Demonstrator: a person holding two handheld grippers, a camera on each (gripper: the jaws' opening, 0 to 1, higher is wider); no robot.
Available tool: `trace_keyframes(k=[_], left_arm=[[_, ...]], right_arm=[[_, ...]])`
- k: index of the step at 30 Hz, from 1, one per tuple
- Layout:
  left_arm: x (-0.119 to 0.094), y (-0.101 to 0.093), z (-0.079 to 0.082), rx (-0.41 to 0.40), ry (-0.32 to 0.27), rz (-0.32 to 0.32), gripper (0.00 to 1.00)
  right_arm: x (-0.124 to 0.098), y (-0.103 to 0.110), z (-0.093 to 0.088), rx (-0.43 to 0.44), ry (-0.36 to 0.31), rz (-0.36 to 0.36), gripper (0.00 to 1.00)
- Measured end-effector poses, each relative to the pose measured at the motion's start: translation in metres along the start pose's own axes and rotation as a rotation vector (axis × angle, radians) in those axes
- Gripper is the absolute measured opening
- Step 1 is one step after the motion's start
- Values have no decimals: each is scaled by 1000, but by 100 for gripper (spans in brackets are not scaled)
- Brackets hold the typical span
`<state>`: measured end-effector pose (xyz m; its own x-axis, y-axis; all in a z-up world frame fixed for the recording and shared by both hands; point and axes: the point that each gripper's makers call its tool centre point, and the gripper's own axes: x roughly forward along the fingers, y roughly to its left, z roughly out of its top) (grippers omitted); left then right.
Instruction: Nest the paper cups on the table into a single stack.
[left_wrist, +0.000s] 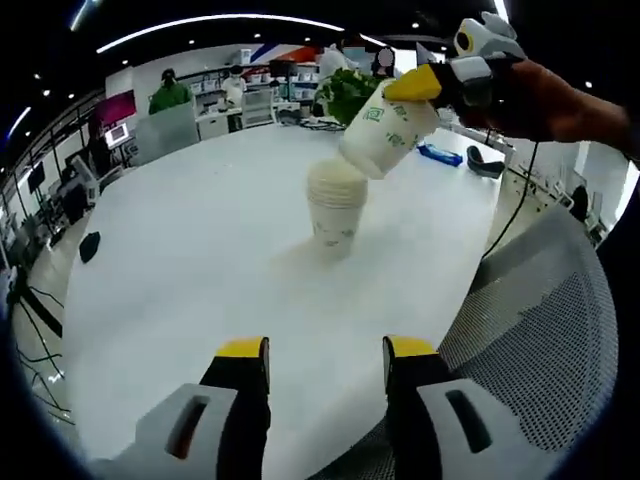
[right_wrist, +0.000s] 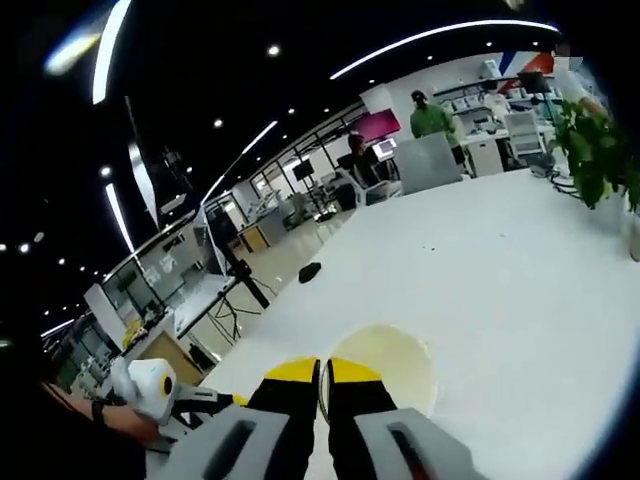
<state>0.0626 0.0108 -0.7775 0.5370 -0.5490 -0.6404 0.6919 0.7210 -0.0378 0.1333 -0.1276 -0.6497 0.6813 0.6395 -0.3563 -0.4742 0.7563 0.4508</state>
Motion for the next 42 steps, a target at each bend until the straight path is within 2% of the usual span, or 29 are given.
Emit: trace_keyframes(k=[4, 10, 16, 30, 42], left_arm=[[1, 6, -3, -43, -1, 23, 44], [1, 5, -2, -43, -3, 34, 43], [0, 0, 0, -32, 1, 31, 43], [0, 0, -1, -34, 2, 28, 43], [0, 1, -1, -38, 2, 28, 42]], right_arm=[[14, -21, 10, -10, 2, -36, 0], [29, -25, 6, -35, 35, -50, 0], [43, -23, -5, -84, 92, -60, 0], [45, -24, -12, -99, 124, -68, 0], [57, -27, -27, -191, 188, -69, 1]])
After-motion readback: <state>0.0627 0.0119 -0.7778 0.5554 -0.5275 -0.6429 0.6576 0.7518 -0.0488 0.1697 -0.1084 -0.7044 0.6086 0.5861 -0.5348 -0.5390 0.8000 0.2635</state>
